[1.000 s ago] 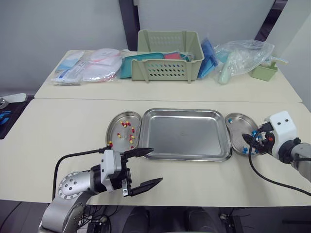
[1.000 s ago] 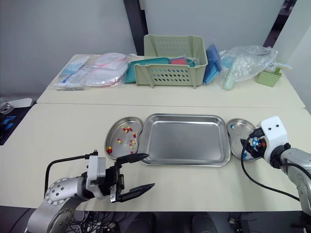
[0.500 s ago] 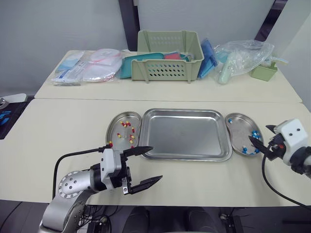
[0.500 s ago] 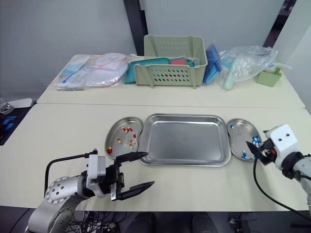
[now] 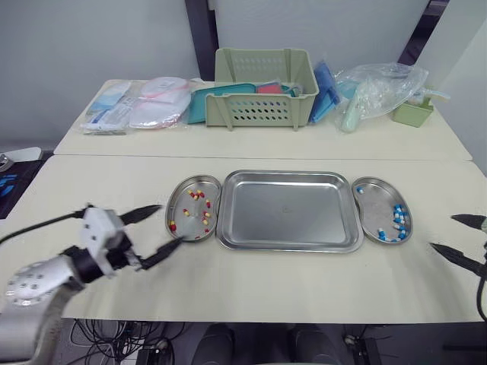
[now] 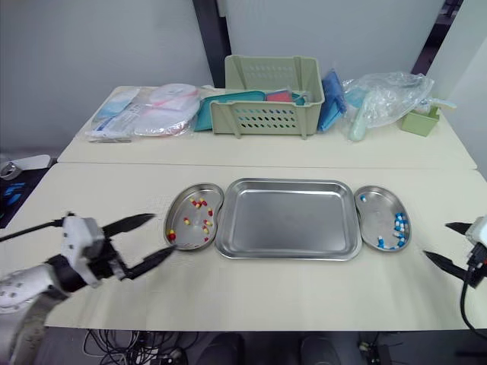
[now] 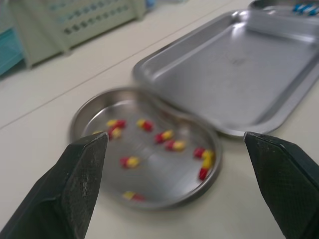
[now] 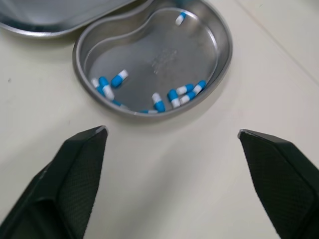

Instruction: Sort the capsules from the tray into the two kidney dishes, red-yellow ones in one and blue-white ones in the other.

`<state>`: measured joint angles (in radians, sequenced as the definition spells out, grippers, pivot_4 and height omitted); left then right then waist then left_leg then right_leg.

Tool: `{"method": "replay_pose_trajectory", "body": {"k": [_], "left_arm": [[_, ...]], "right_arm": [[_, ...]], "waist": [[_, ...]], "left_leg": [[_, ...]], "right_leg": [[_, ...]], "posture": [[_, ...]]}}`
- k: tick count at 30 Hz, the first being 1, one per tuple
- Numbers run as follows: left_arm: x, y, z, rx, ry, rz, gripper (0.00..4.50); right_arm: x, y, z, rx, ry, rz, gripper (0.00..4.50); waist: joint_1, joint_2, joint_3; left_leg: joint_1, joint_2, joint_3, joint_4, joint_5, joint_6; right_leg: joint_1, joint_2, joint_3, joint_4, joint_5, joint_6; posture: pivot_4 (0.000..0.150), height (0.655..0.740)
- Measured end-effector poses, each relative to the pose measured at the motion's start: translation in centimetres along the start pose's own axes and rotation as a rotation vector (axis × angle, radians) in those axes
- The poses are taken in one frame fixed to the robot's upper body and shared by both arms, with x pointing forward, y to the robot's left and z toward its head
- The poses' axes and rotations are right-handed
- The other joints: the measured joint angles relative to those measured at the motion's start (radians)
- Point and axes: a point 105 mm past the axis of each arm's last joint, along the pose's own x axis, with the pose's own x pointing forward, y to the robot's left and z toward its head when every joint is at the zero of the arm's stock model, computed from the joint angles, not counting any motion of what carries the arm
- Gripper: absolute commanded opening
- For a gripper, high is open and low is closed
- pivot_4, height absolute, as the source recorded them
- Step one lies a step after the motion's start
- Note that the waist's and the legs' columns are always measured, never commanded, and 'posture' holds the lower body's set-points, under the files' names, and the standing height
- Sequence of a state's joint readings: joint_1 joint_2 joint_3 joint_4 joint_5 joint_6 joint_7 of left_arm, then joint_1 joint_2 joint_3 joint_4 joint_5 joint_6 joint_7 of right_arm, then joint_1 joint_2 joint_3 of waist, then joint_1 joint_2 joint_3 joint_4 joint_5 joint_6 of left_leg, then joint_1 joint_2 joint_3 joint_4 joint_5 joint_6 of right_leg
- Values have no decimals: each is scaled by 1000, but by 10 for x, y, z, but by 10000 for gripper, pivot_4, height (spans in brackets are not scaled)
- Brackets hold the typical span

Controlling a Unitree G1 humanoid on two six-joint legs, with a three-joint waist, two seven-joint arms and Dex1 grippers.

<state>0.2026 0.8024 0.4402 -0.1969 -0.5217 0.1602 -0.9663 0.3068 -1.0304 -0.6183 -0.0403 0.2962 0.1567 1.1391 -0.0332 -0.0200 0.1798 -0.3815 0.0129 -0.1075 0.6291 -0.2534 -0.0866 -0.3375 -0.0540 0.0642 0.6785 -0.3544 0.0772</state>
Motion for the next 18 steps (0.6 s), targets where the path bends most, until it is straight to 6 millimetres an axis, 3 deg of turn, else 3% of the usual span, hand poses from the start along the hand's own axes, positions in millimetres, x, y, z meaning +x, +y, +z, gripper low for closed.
{"method": "replay_pose_trajectory", "body": {"k": [4, 6, 11, 18], "left_arm": [[-41, 57, -26, 19, 200, 200, 45000], [-58, 71, -39, 13, 286, 268, 45000], [-81, 81, -68, 4, 422, 373, 45000], [-92, 89, -78, 9, 464, 440, 45000]], "right_arm": [[-17, -11, -18, -40, 100, 66, 44416], [-22, -20, -24, -57, 112, 54, 44416], [-23, -35, -29, -116, 117, 39, 44416], [-16, -43, -28, -138, 108, 54, 44416]], "waist": [[-2, 0, 3], [-4, 0, 3], [-16, 0, 5], [-20, 2, 5]], "left_leg": [[0, 0, 0, 0, 0, 0], [0, 0, 1, 0, 0, 0], [0, 1, 1, -1, 0, 0], [0, 1, 1, -1, 0, 0]], "right_leg": [[0, 0, 0, 0, 0, 0], [0, 0, 1, -1, 0, 0], [-1, 0, 0, 0, 0, 0], [-1, 0, 0, 1, 0, 0]], "posture": [[1500, 7400], [1500, 7400], [1500, 7400], [1500, 7400]]}}
